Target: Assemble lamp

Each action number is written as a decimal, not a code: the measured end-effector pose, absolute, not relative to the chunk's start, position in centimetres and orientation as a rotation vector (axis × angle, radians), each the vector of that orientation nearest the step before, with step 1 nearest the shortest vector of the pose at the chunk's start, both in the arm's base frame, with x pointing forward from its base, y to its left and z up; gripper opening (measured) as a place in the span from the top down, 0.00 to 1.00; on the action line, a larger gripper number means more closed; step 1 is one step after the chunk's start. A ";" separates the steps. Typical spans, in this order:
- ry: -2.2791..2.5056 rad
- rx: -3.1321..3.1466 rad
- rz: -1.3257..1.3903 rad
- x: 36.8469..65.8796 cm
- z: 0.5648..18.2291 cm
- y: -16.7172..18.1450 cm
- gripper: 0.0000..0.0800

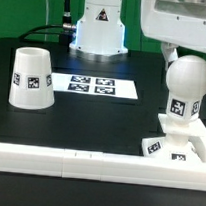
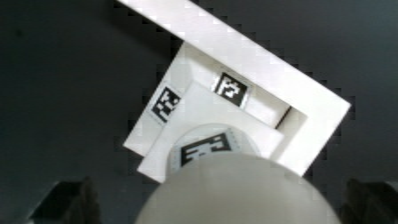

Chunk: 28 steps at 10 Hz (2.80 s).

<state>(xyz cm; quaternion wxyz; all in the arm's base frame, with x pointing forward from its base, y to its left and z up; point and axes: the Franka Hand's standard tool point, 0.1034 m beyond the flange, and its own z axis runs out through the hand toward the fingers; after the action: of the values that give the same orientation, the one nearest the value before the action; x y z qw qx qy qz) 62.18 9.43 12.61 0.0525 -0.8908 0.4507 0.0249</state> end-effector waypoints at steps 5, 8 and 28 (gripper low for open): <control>0.642 -2.960 0.034 62.3 12.4 9.0 0.13; 0.318 -3.011 0.016 62.3 12.3 9.0 0.13; -2.199 -2.291 0.037 62.6 11.9 9.7 0.13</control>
Offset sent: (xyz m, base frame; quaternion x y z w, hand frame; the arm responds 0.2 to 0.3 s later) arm 0.0086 -0.0082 -0.0010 -0.0135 0.0065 -0.2026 0.9792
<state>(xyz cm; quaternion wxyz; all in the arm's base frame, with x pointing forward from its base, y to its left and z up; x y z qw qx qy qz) 62.64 9.67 11.92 -0.0172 -0.7212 -0.6924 0.0116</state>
